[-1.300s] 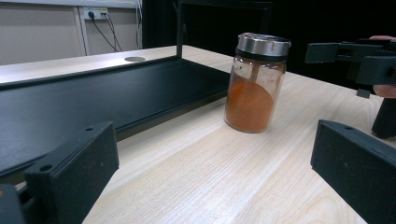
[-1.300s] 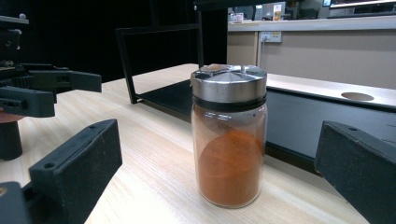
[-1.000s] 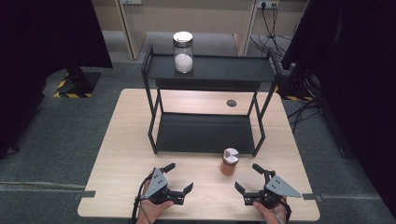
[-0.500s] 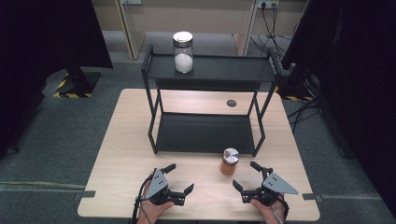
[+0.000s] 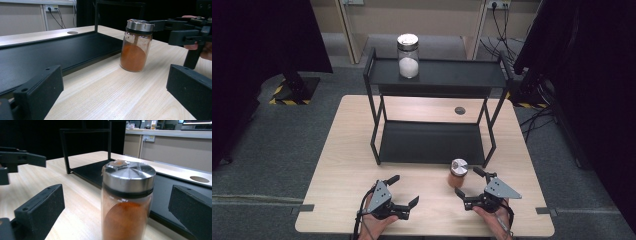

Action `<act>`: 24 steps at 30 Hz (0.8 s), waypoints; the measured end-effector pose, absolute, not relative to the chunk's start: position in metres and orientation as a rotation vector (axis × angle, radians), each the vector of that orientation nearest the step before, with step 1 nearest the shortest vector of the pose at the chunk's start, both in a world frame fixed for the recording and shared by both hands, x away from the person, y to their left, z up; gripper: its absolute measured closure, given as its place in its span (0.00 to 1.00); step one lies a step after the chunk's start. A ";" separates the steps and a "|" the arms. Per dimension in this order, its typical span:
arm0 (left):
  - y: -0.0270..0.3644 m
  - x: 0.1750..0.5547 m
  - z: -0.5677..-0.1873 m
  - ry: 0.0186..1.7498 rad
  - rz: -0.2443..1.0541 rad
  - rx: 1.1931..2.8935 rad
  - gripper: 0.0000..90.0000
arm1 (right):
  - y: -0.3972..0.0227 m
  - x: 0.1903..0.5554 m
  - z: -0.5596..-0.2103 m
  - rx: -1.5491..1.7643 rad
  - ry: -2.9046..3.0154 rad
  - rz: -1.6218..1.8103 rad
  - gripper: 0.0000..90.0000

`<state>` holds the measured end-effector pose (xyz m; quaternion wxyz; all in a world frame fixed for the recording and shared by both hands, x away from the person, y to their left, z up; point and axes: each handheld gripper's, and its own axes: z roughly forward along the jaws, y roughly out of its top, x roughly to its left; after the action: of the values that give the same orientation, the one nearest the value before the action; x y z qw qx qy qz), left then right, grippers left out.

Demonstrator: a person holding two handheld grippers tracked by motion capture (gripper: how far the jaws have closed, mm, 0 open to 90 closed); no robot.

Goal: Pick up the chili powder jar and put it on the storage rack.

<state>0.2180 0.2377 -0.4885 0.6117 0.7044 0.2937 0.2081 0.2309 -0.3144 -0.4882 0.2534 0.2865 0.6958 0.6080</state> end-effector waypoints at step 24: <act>0.238 0.218 -0.489 0.681 0.482 1.622 0.00 | -0.292 0.255 -0.472 0.806 1.980 1.499 0.14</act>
<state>0.2181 0.2380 -0.4890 0.6121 0.7033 0.2951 0.2089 0.2552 -0.2924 -0.4720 0.2622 0.2978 0.7317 0.5542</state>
